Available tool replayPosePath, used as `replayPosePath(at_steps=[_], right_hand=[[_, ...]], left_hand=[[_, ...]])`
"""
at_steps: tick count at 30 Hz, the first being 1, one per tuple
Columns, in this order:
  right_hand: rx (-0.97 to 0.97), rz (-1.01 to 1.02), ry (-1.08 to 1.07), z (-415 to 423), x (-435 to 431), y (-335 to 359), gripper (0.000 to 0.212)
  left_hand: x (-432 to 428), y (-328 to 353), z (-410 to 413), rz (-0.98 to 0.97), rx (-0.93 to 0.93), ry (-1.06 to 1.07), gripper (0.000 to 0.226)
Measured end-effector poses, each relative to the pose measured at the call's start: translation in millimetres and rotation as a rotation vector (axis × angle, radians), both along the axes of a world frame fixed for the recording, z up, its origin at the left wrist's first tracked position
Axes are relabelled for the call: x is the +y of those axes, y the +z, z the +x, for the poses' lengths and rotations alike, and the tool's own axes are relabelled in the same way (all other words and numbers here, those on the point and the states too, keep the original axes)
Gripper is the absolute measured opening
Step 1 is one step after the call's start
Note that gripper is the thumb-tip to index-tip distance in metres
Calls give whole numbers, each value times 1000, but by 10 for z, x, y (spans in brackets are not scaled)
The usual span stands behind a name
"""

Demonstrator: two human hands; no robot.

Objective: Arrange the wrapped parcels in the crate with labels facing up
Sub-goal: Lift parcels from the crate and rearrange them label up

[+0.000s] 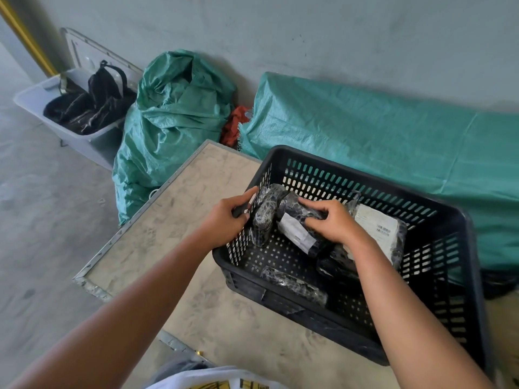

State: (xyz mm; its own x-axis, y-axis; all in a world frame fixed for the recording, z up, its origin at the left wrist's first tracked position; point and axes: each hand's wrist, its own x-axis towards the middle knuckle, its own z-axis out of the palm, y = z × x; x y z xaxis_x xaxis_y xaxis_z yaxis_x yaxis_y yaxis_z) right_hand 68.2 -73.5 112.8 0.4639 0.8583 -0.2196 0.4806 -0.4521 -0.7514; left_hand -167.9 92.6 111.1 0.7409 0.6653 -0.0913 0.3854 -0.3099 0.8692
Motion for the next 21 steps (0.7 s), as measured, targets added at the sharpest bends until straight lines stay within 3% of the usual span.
replayPosePath(at_steps=[5,8,11,13,16,18,21], right_hand=[[67,87,-31,66,-215,341,55],[124,145,-59,142,-400,512,58],[172,171,-25,184,-544,677,59],[194,175,11,171,-610,780,56],[268,223,6,164,-674,873,50],[371,250,1,172,-706,903,50],[493,275,-29,205,-741,921,52]], left_hand=[[-37,60,-9,110,111,14,60],[-76,97,-10,425,178,19,57],[-211,194,1,567,29,-4,46],[-338,269,41,502,-141,-26,36],[-478,474,129,134,-310,-163,35],[-527,601,182,-51,-277,-332,51],[-556,639,253,-66,-197,-524,76]])
